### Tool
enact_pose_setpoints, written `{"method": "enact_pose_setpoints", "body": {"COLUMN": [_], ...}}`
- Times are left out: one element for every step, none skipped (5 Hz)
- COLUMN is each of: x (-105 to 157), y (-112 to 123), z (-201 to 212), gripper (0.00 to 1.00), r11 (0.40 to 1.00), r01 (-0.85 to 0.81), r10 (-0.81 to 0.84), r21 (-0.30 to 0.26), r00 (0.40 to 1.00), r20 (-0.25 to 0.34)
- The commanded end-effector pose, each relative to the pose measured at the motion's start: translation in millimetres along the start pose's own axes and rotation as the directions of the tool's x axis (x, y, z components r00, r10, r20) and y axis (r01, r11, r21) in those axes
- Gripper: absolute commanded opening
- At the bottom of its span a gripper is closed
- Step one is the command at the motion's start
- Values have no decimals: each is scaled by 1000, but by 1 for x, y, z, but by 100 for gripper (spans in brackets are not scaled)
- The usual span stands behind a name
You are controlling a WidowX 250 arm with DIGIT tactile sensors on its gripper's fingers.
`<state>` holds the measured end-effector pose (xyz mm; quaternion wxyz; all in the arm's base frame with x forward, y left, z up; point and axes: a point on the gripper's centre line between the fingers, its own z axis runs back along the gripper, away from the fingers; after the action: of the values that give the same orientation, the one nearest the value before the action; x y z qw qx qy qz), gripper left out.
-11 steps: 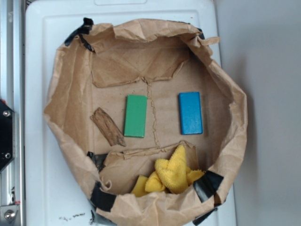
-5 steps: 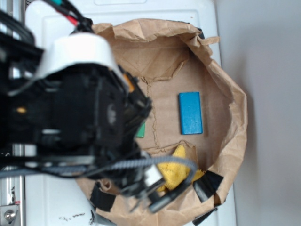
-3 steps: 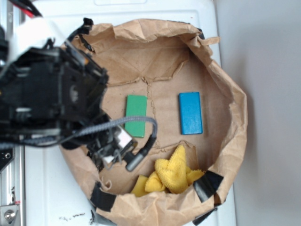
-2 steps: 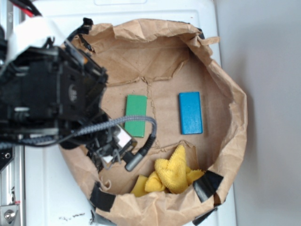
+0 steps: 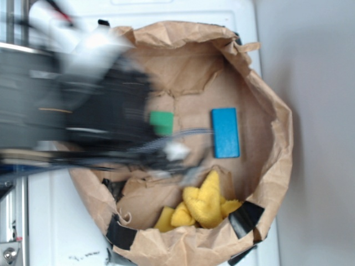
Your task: Grab the blue block.
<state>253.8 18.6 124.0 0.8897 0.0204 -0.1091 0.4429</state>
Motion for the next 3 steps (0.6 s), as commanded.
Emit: {"method": "enact_pose_setpoints", "body": {"x": [47,54,57], "y": [-61,-64,-50], "z": [-36,-30,-1], "gripper": [100,100,100], "r11": [999,992,977], "r01": [-28,-16,-6], "r10": [31,19,1], "r21": [-45,-128,-215], "r00": [998,1000,1000], "r20": [56,22,-23]}}
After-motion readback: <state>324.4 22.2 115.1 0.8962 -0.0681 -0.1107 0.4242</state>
